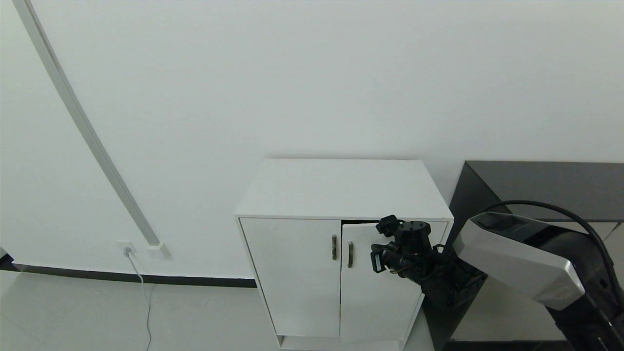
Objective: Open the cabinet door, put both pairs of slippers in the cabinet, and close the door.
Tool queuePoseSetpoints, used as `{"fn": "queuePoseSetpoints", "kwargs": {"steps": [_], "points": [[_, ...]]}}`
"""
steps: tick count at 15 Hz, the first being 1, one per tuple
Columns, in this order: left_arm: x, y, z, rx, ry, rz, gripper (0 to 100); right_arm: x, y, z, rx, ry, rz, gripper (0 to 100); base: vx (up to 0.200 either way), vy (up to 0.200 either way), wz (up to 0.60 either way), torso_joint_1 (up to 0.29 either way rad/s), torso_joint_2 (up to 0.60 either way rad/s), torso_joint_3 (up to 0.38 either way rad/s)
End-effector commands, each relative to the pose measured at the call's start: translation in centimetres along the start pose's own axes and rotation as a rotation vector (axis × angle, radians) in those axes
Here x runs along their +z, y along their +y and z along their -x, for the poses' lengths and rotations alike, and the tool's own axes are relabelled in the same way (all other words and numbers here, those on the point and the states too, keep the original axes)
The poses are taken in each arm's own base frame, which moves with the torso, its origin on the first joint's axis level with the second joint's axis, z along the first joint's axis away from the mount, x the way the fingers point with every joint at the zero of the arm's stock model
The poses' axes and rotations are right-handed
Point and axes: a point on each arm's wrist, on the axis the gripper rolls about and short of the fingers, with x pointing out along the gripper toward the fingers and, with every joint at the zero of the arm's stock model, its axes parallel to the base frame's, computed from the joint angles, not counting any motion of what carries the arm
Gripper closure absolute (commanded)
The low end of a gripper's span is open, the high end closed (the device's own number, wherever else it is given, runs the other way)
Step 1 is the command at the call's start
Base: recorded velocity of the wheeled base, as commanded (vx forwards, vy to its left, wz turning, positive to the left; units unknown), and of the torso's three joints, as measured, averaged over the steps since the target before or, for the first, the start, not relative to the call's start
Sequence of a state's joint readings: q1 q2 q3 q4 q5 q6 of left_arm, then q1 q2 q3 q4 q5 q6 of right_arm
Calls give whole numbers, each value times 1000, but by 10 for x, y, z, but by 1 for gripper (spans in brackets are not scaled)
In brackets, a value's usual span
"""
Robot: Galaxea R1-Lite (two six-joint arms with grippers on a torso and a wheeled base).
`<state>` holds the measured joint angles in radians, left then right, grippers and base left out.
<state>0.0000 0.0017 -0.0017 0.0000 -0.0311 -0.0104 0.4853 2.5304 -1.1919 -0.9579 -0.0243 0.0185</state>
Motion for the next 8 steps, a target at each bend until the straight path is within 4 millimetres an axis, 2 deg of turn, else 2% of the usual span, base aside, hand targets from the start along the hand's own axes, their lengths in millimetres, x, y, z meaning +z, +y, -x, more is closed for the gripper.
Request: {"fn": "queuePoseSetpoints", "kwargs": {"steps": [1, 8], "points": [[0, 0, 0, -1, 0, 0, 100, -1, -3, -3, -5, 1, -2, 100, 0, 0, 0, 0, 0, 0], [0, 0, 0, 0, 0, 0, 100, 4, -6, -6, -14, 0, -5, 100, 0, 0, 0, 0, 0, 0]]}}
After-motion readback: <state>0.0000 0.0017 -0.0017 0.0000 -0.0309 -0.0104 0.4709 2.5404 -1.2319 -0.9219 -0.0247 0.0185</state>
